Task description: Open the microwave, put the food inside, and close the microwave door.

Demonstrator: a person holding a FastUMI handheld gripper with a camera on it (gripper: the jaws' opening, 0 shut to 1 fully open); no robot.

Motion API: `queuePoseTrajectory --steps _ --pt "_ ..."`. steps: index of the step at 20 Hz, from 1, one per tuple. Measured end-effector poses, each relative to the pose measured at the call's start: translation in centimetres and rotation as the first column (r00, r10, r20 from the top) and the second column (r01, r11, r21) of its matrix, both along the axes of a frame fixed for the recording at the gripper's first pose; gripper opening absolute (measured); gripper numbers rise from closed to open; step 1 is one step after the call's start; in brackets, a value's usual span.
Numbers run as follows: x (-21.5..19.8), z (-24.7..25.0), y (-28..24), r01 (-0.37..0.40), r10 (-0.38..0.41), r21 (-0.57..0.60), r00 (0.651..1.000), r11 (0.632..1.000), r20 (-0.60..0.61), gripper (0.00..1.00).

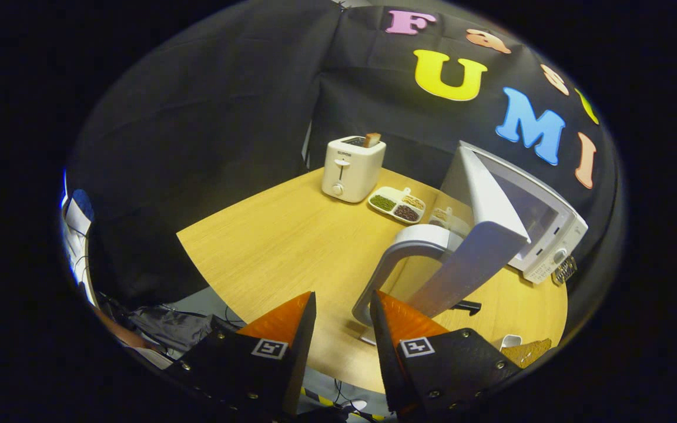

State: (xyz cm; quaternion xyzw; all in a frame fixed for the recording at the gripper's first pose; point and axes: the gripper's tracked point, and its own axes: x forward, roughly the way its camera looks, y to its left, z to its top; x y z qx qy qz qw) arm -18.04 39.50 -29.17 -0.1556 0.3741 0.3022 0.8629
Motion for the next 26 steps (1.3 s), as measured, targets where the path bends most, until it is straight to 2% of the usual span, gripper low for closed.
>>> queuePoseTrajectory --steps 2,4,6,8,12,18,21,22,24,26 --pt "-0.4 -0.3 2.2 -0.035 0.038 0.083 0.999 0.996 -0.039 0.55" --pt "-0.9 0.9 4.1 -0.106 0.118 0.182 0.991 0.978 -0.057 0.55" --pt "-1.3 3.4 5.6 -0.16 0.186 0.314 0.981 0.936 -0.057 0.55" --pt "-0.9 6.9 5.5 -0.184 0.213 0.418 0.977 0.89 -0.024 0.55" --pt "0.2 13.9 3.6 -0.2 0.217 0.55 0.976 0.811 0.035 0.55" --pt "3.0 20.1 -3.3 -0.2 0.153 0.591 0.98 0.782 0.129 0.54" --pt "4.7 21.6 -6.7 -0.185 0.108 0.605 0.981 0.775 0.161 0.59" --pt "5.3 21.7 -7.6 -0.179 0.094 0.603 0.981 0.778 0.17 0.77" --pt "6.0 21.8 -10.3 -0.158 0.059 0.594 0.981 0.788 0.184 0.94" --pt "7.2 21.5 -13.1 -0.119 0.011 0.585 0.982 0.802 0.186 0.94"
